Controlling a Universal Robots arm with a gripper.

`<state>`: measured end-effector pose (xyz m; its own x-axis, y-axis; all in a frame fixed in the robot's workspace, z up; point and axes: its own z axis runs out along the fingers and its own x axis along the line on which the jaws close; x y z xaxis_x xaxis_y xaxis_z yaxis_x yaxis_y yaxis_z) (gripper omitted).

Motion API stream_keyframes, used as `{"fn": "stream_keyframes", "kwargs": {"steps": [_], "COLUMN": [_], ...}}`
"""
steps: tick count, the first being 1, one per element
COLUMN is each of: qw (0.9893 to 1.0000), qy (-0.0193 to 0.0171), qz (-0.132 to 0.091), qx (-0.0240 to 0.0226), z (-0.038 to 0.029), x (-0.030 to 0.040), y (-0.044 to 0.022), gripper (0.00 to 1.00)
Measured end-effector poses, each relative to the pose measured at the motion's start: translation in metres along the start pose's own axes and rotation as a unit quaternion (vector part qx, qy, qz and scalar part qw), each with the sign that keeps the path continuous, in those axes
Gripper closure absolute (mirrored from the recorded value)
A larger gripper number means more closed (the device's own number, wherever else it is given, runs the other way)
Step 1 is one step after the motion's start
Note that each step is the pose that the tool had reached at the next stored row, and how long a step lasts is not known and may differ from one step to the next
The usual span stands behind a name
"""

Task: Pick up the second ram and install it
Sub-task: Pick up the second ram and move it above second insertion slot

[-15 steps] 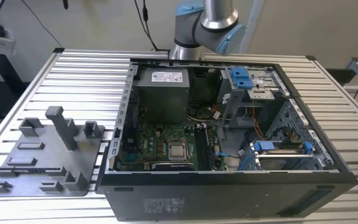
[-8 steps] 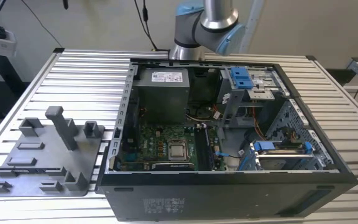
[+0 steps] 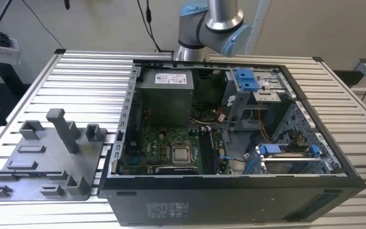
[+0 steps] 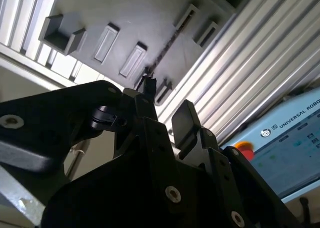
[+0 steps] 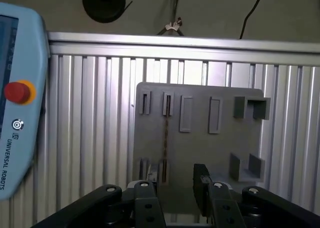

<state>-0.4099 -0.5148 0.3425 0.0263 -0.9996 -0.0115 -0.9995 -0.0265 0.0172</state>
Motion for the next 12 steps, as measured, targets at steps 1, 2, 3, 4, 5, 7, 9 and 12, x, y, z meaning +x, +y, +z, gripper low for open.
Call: {"fn": "stream_keyframes", "kwargs": {"steps": [1, 2, 3, 4, 5, 7, 9, 12], "qw": [1.0, 1.0, 1.0, 1.0, 1.0, 1.0, 1.0, 1.0], "qy": [0.0, 0.0, 0.0, 0.0, 0.0, 0.0, 0.0, 0.0], "qz": [0.0, 0.0, 0.0, 0.0, 0.0, 0.0, 0.0, 0.0], "qx": [0.0001, 0.0, 0.0001, 0.0, 0.0, 0.0, 0.0001, 0.0], "z": [0.0012, 0.0025, 0.0038, 0.0049, 0.0061, 0.0084, 0.0108, 0.0143], "x": [0.0, 0.0001, 0.0001, 0.0002, 0.0002, 0.0002, 0.0002, 0.0002], "y": [0.0, -0.0001, -0.0002, -0.0002, -0.0002, -0.0002, -0.0003, -0.0002], "gripper": [0.58, 0.58, 0.58, 0.58, 0.58, 0.58, 0.58, 0.58]}}
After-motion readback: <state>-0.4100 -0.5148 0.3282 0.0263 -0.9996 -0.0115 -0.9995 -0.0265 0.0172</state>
